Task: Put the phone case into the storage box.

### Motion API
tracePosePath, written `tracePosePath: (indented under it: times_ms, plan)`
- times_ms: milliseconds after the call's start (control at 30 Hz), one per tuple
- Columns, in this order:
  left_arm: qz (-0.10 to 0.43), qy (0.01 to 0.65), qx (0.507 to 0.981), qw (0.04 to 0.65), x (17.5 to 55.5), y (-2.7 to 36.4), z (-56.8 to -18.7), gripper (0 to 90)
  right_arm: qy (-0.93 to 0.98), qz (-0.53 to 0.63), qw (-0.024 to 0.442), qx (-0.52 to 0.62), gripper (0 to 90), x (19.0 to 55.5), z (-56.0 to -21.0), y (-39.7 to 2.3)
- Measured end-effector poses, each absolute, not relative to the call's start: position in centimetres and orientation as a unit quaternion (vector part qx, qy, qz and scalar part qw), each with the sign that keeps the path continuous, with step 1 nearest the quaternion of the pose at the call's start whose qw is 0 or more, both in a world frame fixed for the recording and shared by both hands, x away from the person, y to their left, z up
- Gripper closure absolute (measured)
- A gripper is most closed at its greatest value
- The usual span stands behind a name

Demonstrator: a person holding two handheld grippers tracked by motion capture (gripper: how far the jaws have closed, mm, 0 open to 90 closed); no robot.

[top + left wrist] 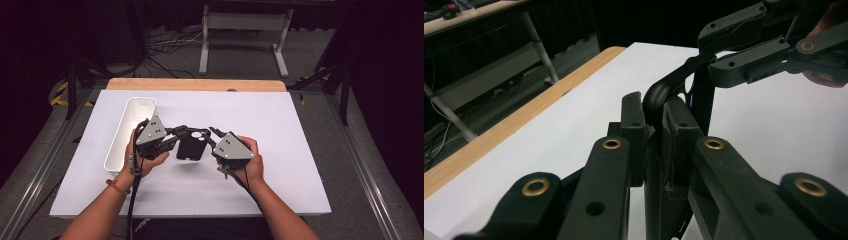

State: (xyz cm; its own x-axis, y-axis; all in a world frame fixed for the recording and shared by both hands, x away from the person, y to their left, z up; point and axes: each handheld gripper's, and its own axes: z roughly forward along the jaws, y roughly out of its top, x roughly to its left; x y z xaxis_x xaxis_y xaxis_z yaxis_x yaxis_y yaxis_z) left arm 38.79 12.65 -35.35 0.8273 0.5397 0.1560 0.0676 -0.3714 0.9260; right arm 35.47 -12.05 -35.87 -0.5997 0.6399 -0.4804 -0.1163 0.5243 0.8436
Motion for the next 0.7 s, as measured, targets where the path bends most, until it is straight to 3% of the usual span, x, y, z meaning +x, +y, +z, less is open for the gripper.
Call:
tracePosePath:
  times_ms: [333,467,700]
  plan:
    - [0.236,0.197,0.788,0.534,38.85,12.93,-35.16,82.4,0.773,0.453,0.406,0.178,63.4,35.68,-35.58,-12.23]
    - [0.234,0.201,0.782,0.541,38.82,13.22,-34.96,82.4,0.770,0.462,0.399,0.186,56.2,35.75,-35.39,-12.44]
    - [0.239,0.201,0.778,0.546,38.88,13.36,-34.72,82.4,0.765,0.472,0.386,0.207,36.1,35.98,-35.33,-12.82]
